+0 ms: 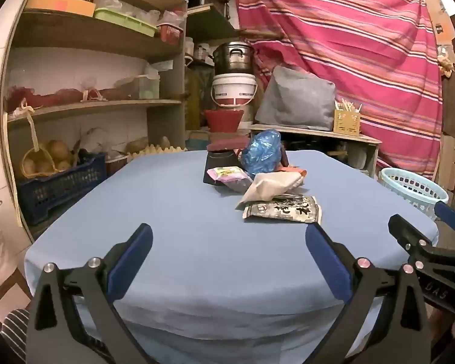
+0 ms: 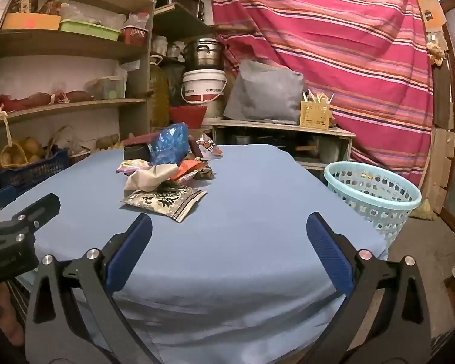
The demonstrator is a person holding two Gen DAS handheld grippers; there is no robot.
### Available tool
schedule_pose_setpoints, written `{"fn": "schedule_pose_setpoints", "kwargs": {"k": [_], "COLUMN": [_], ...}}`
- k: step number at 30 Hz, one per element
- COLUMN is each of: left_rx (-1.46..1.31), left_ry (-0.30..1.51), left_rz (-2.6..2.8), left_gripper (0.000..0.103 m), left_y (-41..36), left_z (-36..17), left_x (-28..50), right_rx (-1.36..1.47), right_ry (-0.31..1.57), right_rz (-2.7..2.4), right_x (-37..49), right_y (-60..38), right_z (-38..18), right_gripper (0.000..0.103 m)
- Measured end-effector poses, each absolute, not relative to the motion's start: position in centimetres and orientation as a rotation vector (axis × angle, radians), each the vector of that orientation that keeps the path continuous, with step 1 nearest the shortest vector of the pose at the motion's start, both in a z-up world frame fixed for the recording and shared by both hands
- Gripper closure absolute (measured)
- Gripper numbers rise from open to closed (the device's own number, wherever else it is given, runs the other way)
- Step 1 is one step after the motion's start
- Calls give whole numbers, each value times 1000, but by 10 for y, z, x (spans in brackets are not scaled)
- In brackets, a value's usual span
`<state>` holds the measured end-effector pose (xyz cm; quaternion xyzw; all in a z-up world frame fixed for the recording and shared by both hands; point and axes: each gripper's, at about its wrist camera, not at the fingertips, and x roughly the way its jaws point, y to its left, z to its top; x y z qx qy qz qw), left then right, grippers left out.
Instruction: Collect trash
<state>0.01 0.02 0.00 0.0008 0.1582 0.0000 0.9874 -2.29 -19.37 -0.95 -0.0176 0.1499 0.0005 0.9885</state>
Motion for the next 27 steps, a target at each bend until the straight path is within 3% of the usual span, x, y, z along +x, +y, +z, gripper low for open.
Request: {"fn": "schedule_pose_setpoints", "kwargs": {"k": [27], "left_rx": [20], "left_ry": [305], "left_rz": [-6], "left_gripper": [5], "left_y": [-3], "left_z": [2], "left_x": [-5], "right_rx": [-24], "right_ry": [296], "right_rz": [5], "right_x": [-22], "right_y": [-196], "right_z": [-12], "right_gripper": [4]}}
